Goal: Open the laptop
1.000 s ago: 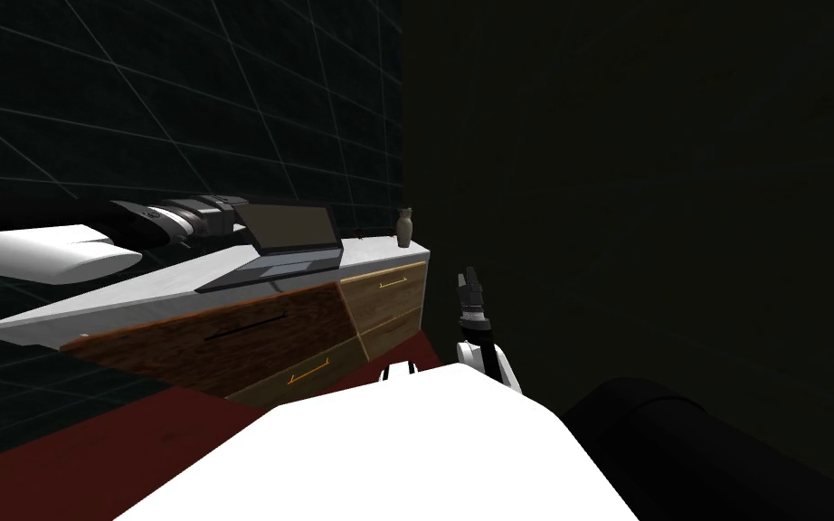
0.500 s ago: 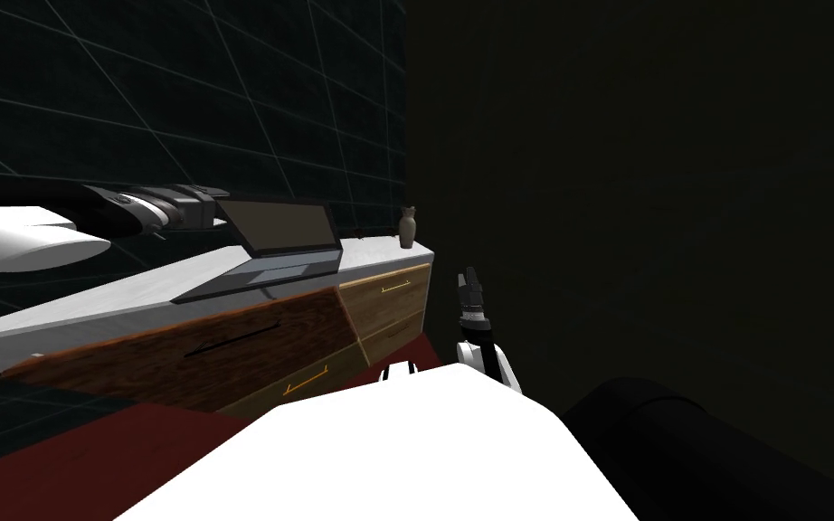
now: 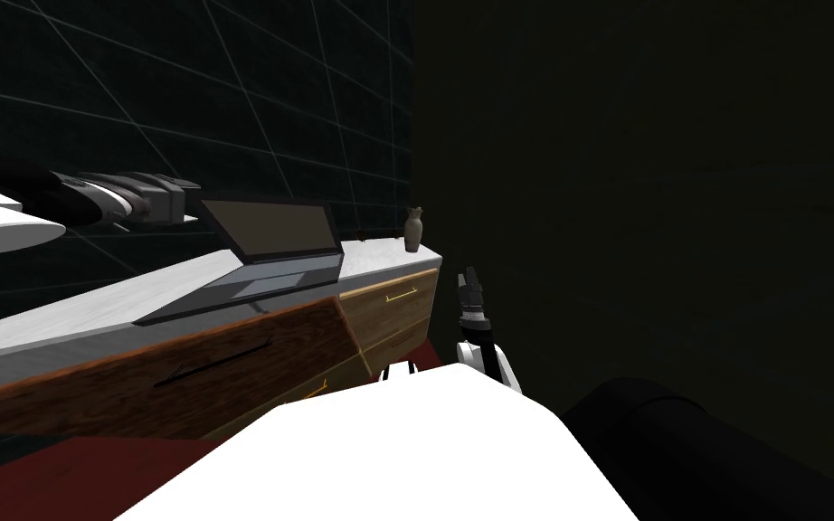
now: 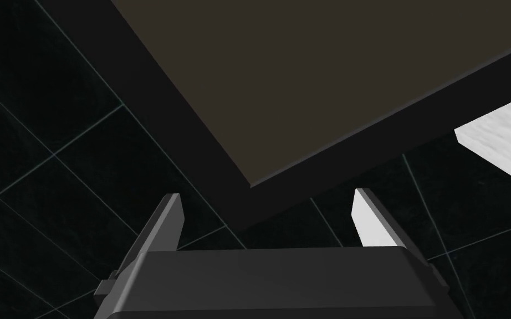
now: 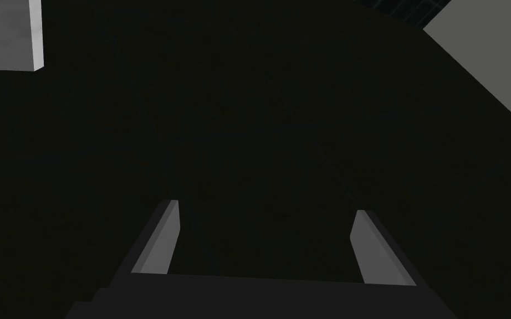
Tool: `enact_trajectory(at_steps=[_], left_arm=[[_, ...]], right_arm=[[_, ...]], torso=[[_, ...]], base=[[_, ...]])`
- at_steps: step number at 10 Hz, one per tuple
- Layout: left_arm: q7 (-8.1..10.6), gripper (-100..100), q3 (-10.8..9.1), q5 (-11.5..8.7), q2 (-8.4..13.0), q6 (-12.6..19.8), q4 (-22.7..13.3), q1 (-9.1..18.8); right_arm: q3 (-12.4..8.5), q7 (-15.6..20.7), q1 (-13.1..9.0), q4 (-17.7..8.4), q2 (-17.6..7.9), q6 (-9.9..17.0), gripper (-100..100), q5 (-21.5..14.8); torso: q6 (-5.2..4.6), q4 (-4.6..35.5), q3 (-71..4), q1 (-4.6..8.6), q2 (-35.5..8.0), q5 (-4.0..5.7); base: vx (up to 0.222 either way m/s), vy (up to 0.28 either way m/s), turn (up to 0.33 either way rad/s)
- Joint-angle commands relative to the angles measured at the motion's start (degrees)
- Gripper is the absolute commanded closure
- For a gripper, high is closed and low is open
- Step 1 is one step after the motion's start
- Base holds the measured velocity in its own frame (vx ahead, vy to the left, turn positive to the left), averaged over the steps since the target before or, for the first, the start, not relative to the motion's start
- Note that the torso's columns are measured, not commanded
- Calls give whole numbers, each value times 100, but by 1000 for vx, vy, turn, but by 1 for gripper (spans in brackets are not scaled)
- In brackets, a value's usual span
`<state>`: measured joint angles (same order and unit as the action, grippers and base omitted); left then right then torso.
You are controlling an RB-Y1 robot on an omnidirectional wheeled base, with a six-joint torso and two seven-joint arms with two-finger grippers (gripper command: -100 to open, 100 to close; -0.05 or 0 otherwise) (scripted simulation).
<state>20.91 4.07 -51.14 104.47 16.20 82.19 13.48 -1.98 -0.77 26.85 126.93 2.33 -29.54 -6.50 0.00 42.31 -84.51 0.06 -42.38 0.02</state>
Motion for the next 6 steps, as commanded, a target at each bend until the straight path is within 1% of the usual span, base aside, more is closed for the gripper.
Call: enact_trajectory(at_steps=[1, 2, 3, 4, 5, 6], left_arm=[[48, -100, -77, -12, 63, 10, -14, -141], [96, -100, -96, -51, 141, 54, -10, -149], [76, -100, -89, -20, 93, 41, -7, -136], [79, 100, -88, -21, 97, 52, -6, -132], [-42, 100, -207, 234, -188, -189, -214, -53], [-42, 100, -207, 234, -200, -189, -214, -53]], right_arm=[[1, 0, -1, 0, 1, 0, 0, 0], [1, 0, -2, 0, 1, 0, 0, 0], [0, 0, -1, 0, 0, 0, 0, 0], [1, 0, -1, 0, 0, 0, 0, 0], [1, 0, -2, 0, 1, 0, 0, 0], [1, 0, -3, 0, 1, 0, 0, 0]], torso=[[-1, 2, 8, 0, -14, -2], [-1, 3, 9, -2, -14, -2], [-2, -3, -7, -11, 14, -2], [-1, -5, -9, -6, 13, -3], [-3, -3, -3, -1, 5, -2], [-7, -3, 0, 6, 1, -2]], base=[[23, 4, 3], [81, 30, -44], [49, 21, -10], [0, 0, 0], [-30, -33, -11], [-44, -40, -19]])
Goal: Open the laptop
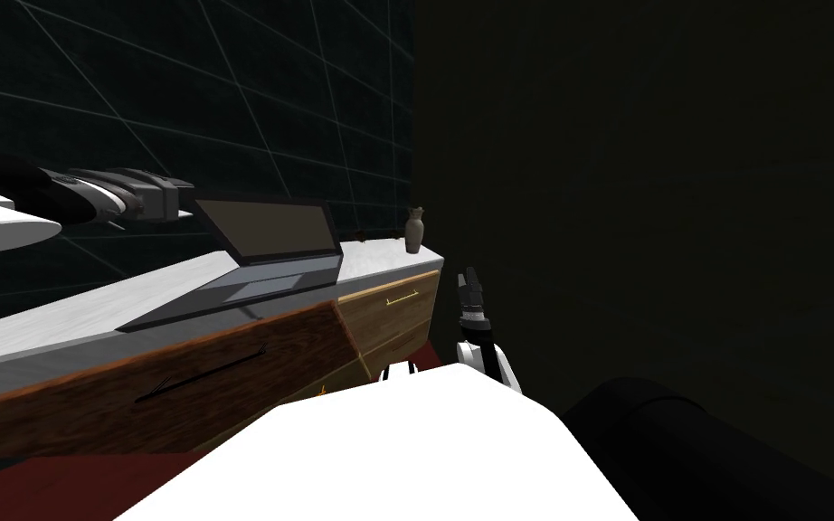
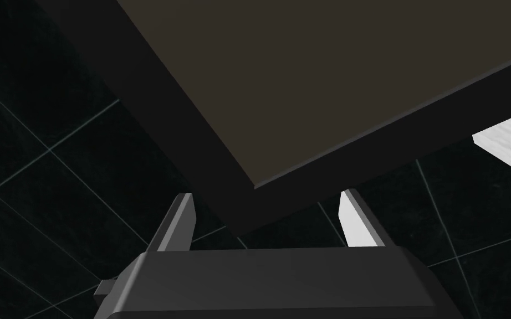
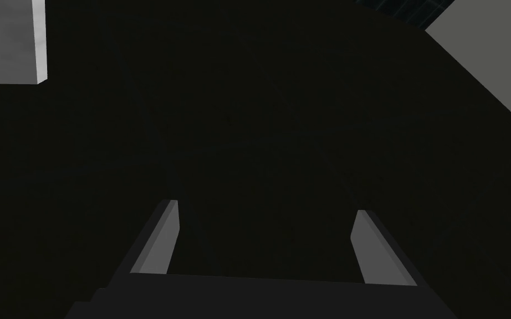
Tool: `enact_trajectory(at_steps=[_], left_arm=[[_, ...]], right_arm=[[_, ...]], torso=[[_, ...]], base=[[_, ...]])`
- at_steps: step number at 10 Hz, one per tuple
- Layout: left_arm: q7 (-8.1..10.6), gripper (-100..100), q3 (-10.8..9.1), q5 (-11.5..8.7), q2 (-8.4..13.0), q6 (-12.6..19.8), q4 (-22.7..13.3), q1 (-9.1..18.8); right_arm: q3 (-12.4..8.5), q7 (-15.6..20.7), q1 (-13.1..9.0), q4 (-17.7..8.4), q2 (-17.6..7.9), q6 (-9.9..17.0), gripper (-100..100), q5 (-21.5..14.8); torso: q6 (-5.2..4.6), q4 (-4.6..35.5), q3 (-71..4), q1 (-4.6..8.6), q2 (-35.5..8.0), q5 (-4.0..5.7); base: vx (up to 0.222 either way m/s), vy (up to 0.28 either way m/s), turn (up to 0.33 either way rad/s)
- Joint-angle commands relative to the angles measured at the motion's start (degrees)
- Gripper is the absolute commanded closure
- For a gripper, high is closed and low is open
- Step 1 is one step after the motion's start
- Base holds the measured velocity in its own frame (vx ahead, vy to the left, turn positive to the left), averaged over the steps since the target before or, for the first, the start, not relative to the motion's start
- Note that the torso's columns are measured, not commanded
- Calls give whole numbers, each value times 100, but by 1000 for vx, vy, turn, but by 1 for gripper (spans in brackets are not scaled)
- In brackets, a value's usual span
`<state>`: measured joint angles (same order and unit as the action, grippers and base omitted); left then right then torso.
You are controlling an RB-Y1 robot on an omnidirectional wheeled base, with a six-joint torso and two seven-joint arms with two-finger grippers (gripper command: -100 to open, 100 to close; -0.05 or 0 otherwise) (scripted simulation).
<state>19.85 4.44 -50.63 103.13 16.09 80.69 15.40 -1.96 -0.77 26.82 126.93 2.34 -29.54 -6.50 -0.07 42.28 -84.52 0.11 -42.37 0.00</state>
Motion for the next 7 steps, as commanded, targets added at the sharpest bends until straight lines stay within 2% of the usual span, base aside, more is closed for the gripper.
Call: enact_trajectory(at_steps=[1, 2, 3, 4, 5, 6, 7], left_arm=[[-56, 100, -361, 373, -329, -399, -271, -165], [-56, 100, -361, 436, -364, -417, -271, -165], [-176, 100, -478, 635, -625, -625, -477, -86], [-176, 100, -478, 689, -662, -656, -477, -86], [-296, 100, -595, 921, -890, -889, -684, -7], [-296, 100, -595, 942, -960, -895, -684, -7], [-415, 100, -712, 1172, -1174, -1134, -891, 71]], right_arm=[[0, 0, 0, 0, 0, 0, 0, 0], [0, 0, 0, 0, 0, 0, 0, 0], [0, 0, 0, 0, 0, 0, 0, 0], [0, 0, 0, 0, 0, 0, 0, 0], [0, 0, 0, 0, 0, 0, 0, 0], [0, 0, 0, 0, 0, 0, 0, 0], [0, 0, 0, 0, 0, 0, 0, 0]], torso=[[5, 3, 5, 2, -4, 2], [2, 6, 7, 5, -9, 5], [6, 5, 7, 4, -5, 4], [9, 4, 5, 0, -4, 2], [7, 4, 1, -4, 2, 3], [4, 1, -3, -1, 5, 2], [4, -1, -3, -3, 7, 3]], base=[[-69, -50, -15], [-53, -40, -16], [-55, -47, -23], [-42, -44, -6], [-49, -63, -18], [-44, -51, -6], [-53, -49, -18]])
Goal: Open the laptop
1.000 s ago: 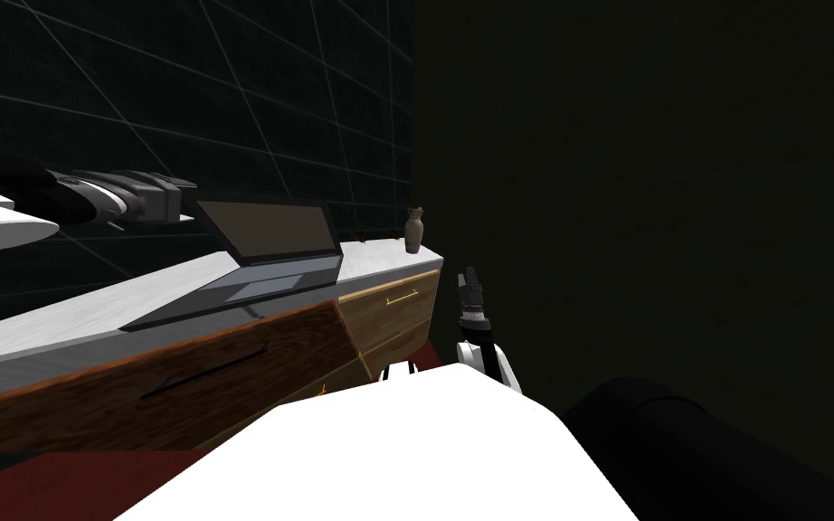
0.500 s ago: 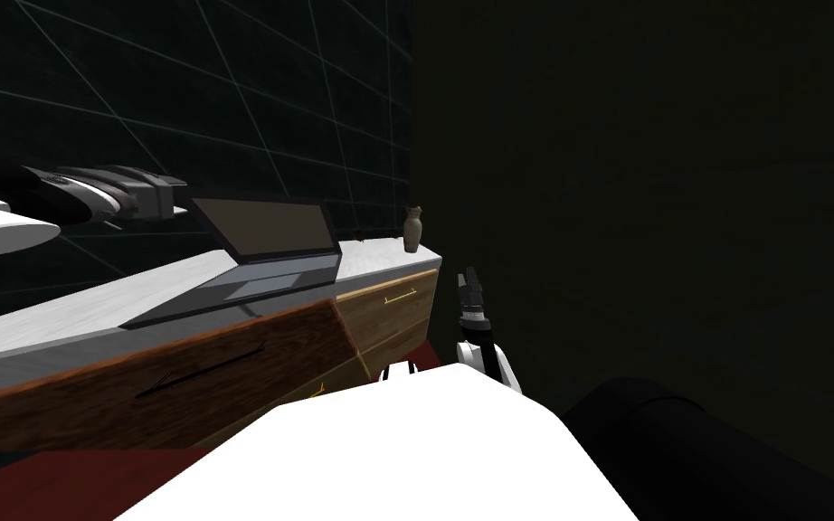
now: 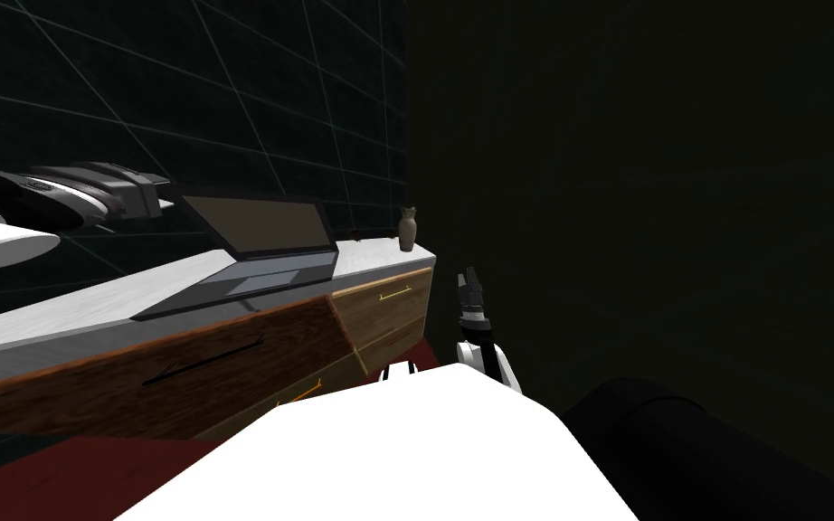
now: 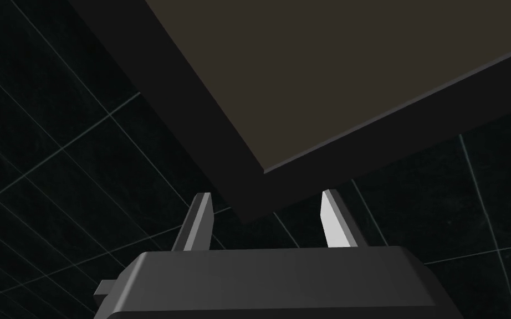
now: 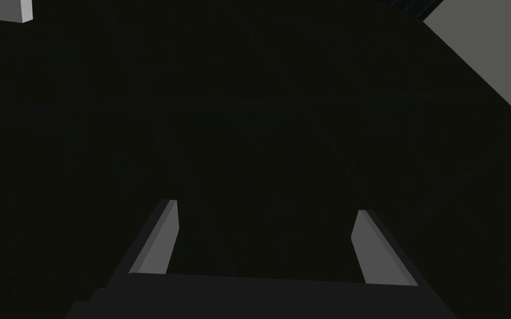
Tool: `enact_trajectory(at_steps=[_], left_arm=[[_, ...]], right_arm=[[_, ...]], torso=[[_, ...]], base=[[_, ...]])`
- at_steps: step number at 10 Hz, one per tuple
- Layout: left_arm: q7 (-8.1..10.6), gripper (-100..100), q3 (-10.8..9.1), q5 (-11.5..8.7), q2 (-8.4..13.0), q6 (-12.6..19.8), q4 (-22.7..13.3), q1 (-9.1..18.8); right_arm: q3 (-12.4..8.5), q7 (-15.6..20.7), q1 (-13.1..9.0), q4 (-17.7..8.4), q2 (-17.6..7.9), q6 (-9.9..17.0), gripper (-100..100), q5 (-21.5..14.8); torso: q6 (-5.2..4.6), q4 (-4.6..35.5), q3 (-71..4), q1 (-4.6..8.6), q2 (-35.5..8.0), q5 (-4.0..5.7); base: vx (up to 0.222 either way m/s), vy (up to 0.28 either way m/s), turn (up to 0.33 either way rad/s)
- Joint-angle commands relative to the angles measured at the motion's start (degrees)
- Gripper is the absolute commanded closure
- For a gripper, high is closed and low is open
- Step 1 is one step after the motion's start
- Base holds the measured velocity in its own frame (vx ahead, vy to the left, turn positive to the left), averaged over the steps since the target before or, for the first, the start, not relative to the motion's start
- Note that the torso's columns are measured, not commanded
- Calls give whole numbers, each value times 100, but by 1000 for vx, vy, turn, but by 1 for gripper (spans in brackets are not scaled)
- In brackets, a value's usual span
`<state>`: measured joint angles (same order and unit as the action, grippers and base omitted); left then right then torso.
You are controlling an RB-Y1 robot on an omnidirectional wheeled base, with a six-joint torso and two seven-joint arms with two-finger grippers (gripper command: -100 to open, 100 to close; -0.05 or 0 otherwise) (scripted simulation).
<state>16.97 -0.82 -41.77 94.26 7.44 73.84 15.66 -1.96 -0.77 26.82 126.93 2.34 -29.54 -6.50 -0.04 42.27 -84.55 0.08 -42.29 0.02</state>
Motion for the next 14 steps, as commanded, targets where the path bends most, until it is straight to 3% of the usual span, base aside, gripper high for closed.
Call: enact_trajectory(at_steps=[1, 2, 3, 4, 5, 6, 7, 8, 9, 10, 11, 12, 13, 14], left_arm=[[-127, 100, -186, 310, -371, -270, -206, 45], [-247, 100, -303, 563, -591, -493, -412, 123], [-247, 100, -303, 563, -669, -509, -412, 123], [-367, 100, -420, 816, -895, -738, -619, 202], [-367, 100, -420, 816, -966, -748, -619, 202], [-486, 100, -537, 1044, -1141, -987, -826, 281], [-486, 100, -537, 1069, -1264, -987, -826, 281], [-606, 100, -654, 1317, -1464, -1224, -1032, 360], [-606, 100, -654, 1323, -1562, -1226, -1032, 360], [-726, 100, -771, 1576, -1810, -1420, -1198, 438], [-726, 100, -771, 1576, -1860, -1465, -1239, 438], [-712, 100, -835, 1534, -1771, -1362, -1128, 388], [-848, 100, -951, 1662, -2042, -1660, -1210, 421], [-848, 100, -951, 1662, -2042, -1697, -1210, 421]], right_arm=[[0, 0, 0, 0, 0, 0, 0, 0], [0, 0, 0, 0, 0, 0, 0, 0], [0, 0, 0, 0, 0, 0, 0, 0], [0, 0, 0, 0, 0, 0, 0, 0], [0, 0, 0, 0, 0, 0, 0, 0], [0, 0, 0, 0, 0, 0, 0, 0], [0, 0, 0, 0, 0, 0, 0, 0], [0, 0, 0, 0, 0, 0, 0, 0], [0, 0, 0, 0, 0, 0, 0, 0], [0, 0, 0, 0, 0, 0, 0, 0], [0, 0, 0, 0, 0, 0, 0, 0], [0, 0, 0, 0, 0, 0, 0, 0], [-1, 0, 1, 0, -1, 0, 0, 0], [-1, 0, 1, 0, -1, 0, 0, 0]], torso=[[0, 1, 0, -1, -2, -1], [0, -1, 1, -3, -2, -2], [4, -2, 1, -6, -1, -7], [2, -3, -2, -8, 3, -6], [4, -2, -1, -8, 1, -7], [3, -2, -1, -9, 1, -7], [5, -1, 1, -3, -2, -6], [-1, -6, 3, -2, -1, -8], [1, -6, 2, -6, -2, -11], [-2, -10, 2, -3, 1, -13], [-3, -8, -3, -4, 4, -10], [-4, -12, -5, -4, 10, -11], [-6, -9, -15, -11, 21, -4], [-1, -10, -19, -19, 26, -9]], base=[[-49, -35, -12], [-50, -42, -31], [-40, -39, -4], [-50, -45, -19], [-47, -42, -11], [-52, -61, -23], [-39, -43, 3], [-51, -39, -27], [-51, -40, -5], [-66, -50, -14], [-50, -41, -12], [-21, -17, 12], [-5, -4, 71], [1, -6, 39]])
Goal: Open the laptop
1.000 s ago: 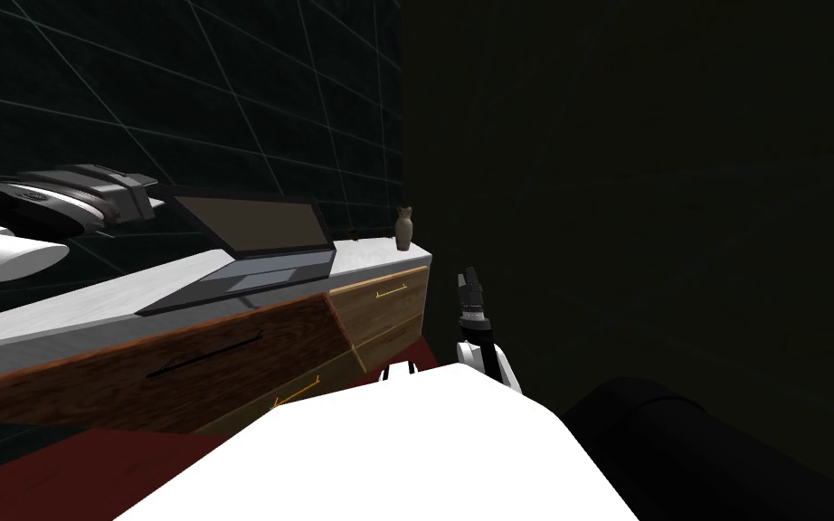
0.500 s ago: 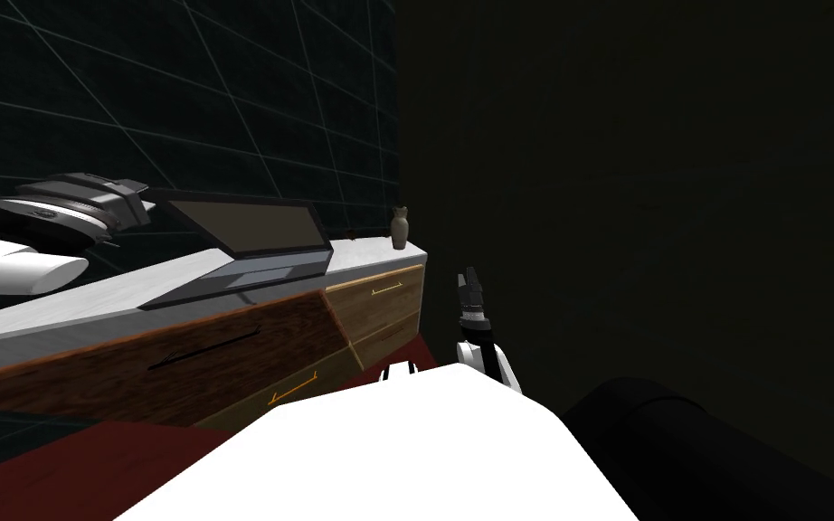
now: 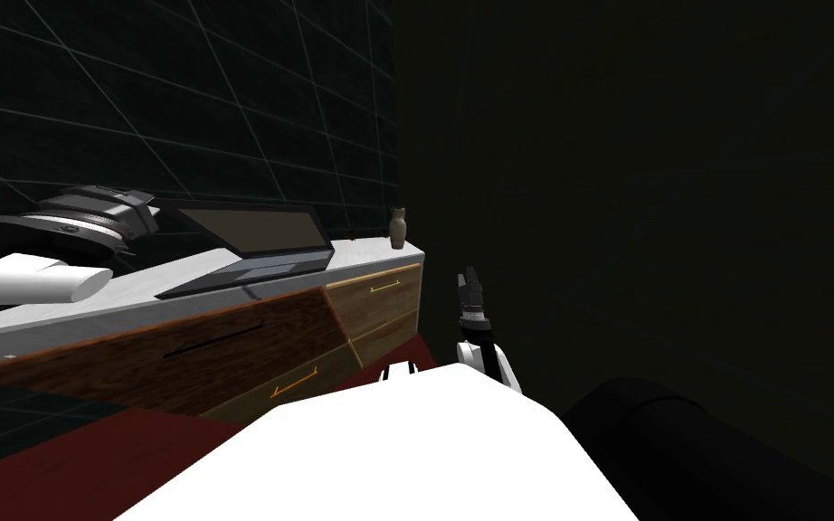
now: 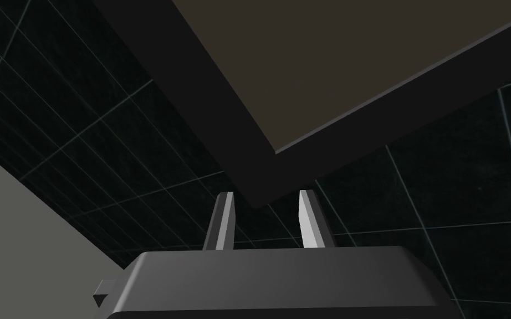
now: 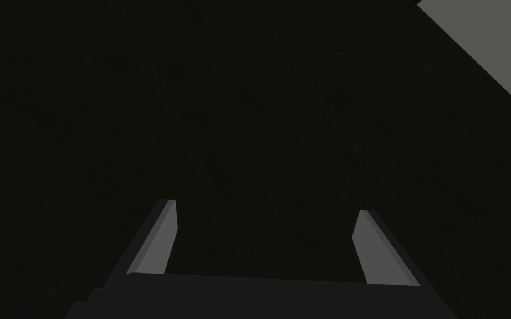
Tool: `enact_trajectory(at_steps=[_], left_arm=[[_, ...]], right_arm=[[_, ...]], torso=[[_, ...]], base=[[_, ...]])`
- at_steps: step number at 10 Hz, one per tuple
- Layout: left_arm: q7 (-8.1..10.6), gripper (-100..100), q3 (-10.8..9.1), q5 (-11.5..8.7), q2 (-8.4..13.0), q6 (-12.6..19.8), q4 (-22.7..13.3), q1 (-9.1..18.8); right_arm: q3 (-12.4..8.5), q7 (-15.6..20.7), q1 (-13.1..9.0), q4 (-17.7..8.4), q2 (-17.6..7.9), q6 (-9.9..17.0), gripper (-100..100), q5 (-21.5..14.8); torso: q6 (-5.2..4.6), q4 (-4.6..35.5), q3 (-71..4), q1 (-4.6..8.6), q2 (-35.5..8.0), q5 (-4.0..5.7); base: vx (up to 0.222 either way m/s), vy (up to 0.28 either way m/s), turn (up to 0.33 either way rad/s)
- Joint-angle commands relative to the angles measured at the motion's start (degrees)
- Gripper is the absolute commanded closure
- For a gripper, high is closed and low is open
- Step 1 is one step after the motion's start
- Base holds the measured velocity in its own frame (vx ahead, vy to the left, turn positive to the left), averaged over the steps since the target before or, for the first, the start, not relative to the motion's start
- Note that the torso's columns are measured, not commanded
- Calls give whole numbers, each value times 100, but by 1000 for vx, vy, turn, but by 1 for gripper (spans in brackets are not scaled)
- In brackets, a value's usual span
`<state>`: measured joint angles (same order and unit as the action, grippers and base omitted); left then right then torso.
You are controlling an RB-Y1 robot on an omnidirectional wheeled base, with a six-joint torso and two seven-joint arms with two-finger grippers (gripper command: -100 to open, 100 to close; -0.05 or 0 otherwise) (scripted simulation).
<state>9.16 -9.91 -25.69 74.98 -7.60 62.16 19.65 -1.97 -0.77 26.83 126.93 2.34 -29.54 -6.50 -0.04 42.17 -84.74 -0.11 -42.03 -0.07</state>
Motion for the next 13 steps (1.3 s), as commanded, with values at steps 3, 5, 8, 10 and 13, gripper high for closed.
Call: enact_trajectory(at_steps=[3, 5, 8, 10, 13], left_arm=[[-322, 100, -254, 297, -618, -720, -203, 109], [-450, 100, -360, 418, -871, -1027, -283, 152], [-577, 100, -465, 539, -1152, -1487, -363, 195], [-704, 100, -571, 660, -1412, -1810, -443, 238], [-959, 100, -783, 902, -1895, -2305, -603, 324]], right_arm=[[0, 0, 0, 0, 0, 0, 0, 0], [0, 0, 0, 0, 0, 0, 0, 0], [0, 0, 0, 0, 0, 0, 0, 0], [0, 0, 0, 0, 0, 0, 0, 0], [0, 0, 0, 0, 0, 0, 0, 0]], torso=[[-6, -1, 0, -2, -3, -1], [-6, -3, 3, -3, -5, -5], [-4, -8, 1, -2, 1, -9], [-6, -11, -3, -4, 5, -10], [-11, -9, -5, 0, 6, -5]], base=[[8, 0, 52], [7, 1, 45], [4, -2, 44], [4, -1, 47], [5, 0, 50]])
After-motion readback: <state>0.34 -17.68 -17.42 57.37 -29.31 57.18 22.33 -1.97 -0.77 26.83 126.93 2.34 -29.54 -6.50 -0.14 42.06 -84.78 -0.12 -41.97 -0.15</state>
